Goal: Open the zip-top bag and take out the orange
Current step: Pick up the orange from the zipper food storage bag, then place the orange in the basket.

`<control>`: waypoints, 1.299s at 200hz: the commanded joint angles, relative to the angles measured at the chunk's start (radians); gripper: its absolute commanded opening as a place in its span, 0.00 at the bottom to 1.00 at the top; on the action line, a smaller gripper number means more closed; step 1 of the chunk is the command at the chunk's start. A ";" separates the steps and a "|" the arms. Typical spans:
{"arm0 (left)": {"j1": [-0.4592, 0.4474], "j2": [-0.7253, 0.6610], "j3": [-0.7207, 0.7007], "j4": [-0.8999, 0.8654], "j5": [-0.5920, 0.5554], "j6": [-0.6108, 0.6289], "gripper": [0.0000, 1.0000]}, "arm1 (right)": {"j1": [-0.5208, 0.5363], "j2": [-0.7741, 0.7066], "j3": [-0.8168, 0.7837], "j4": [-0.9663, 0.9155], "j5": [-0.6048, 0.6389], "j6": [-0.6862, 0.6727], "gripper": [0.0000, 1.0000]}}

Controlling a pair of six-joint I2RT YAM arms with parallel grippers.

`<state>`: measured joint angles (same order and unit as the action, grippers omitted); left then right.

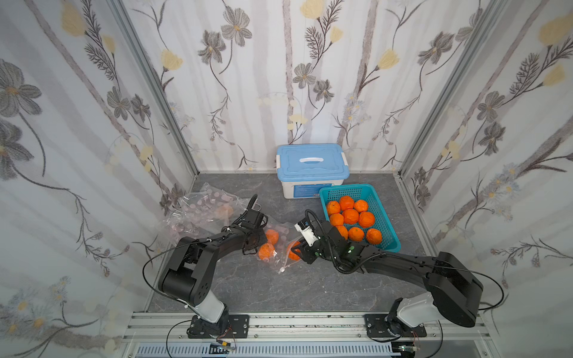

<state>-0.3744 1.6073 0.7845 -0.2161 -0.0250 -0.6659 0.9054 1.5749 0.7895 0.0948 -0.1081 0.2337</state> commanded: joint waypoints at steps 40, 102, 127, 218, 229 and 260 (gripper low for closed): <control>-0.001 0.009 -0.005 -0.079 0.022 -0.008 0.24 | -0.187 -0.251 -0.080 -0.100 -0.004 -0.022 0.35; -0.001 0.003 -0.004 -0.082 0.023 -0.006 0.25 | -0.382 -0.454 -0.096 -0.317 0.156 0.074 0.31; -0.001 0.004 -0.002 -0.081 0.023 -0.007 0.24 | -0.391 -0.457 -0.130 -0.377 0.189 0.127 0.31; -0.001 0.005 -0.004 -0.082 0.024 -0.005 0.24 | -0.393 -0.270 -0.220 -0.269 0.127 0.206 0.31; -0.002 0.005 -0.004 -0.082 0.023 -0.004 0.25 | -0.392 -0.247 -0.219 -0.260 0.134 0.210 0.32; -0.001 0.006 -0.003 -0.081 0.025 -0.004 0.25 | -0.393 -0.187 -0.206 -0.249 0.132 0.215 0.41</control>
<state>-0.3744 1.6062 0.7856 -0.2214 -0.0216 -0.6659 0.5102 1.3483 0.5777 -0.1291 0.0601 0.4171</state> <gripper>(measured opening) 0.245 0.434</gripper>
